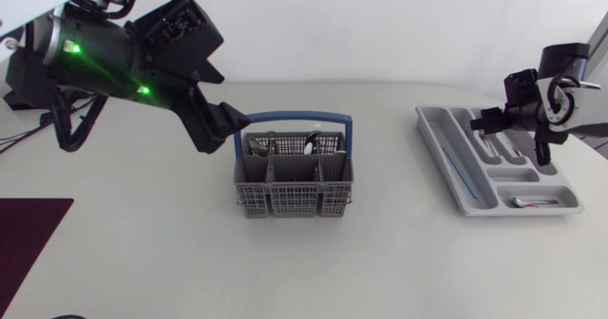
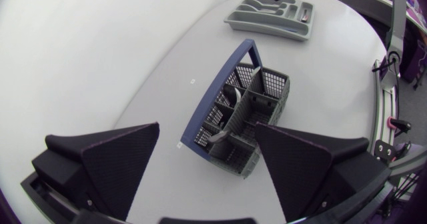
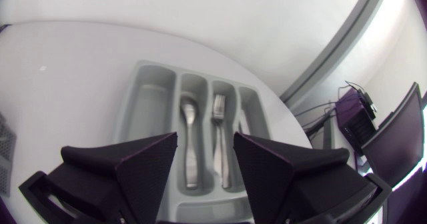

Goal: Unload the cutlery basket into the drawer organizer.

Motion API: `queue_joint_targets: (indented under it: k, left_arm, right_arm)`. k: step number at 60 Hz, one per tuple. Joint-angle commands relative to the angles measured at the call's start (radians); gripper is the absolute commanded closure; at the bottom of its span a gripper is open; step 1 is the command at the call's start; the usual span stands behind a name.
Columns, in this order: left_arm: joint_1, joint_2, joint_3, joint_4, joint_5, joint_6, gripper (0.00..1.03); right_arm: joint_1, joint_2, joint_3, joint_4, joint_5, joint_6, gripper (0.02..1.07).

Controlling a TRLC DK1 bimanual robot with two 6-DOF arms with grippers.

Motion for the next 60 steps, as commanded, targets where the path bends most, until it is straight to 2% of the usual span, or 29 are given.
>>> queue_joint_targets:
  k: [1,9,16,21,27,30,36,43,47,54,57,60]
  left_arm:
    - [0.021,-0.028,-0.045,0.010,-0.003,-0.019,0.04]
    - [0.052,-0.056,-0.118,0.044,-0.001,-0.017,0.04]
    - [0.081,-0.076,-0.193,0.105,0.002,-0.019,0.05]
    - [0.089,-0.097,-0.249,0.151,0.003,-0.017,0.06]
    - [0.093,-0.122,-0.311,0.190,0.019,-0.008,0.08]
    - [0.095,-0.137,-0.338,0.228,0.019,-0.011,0.12]
    - [0.110,-0.145,-0.368,0.242,0.020,-0.011,0.17]
    - [0.127,-0.135,-0.406,0.242,0.062,-0.008,0.18]
    - [0.127,-0.123,-0.426,0.242,0.072,0.000,0.32]
    - [0.130,-0.120,-0.460,0.280,0.074,0.000,0.65]
    - [0.132,-0.119,-0.472,0.306,0.074,-0.003,0.84]
    - [0.130,-0.111,-0.486,0.329,0.074,-0.005,0.98]
  right_arm:
    - [0.035,-0.110,-0.122,0.002,-0.074,-0.002,0.41]
    - [0.110,-0.254,-0.224,-0.019,-0.124,-0.002,0.41]
    - [0.204,-0.337,-0.265,-0.059,-0.129,0.004,0.42]
    - [0.271,-0.368,-0.280,-0.073,-0.127,0.018,0.43]
    - [0.345,-0.369,-0.270,-0.096,-0.129,0.042,0.48]
    - [0.374,-0.362,-0.259,-0.102,-0.130,0.052,0.49]
    - [0.437,-0.333,-0.230,-0.108,-0.132,0.081,0.59]
    - [0.491,-0.280,-0.174,-0.110,-0.134,0.116,0.70]
    - [0.512,-0.245,-0.141,-0.113,-0.141,0.131,0.83]
    - [0.529,-0.168,-0.061,-0.141,-0.198,0.174,1.01]
    - [0.532,-0.138,-0.026,-0.154,-0.226,0.196,1.01]
    - [0.534,-0.110,0.008,-0.171,-0.252,0.216,1.01]
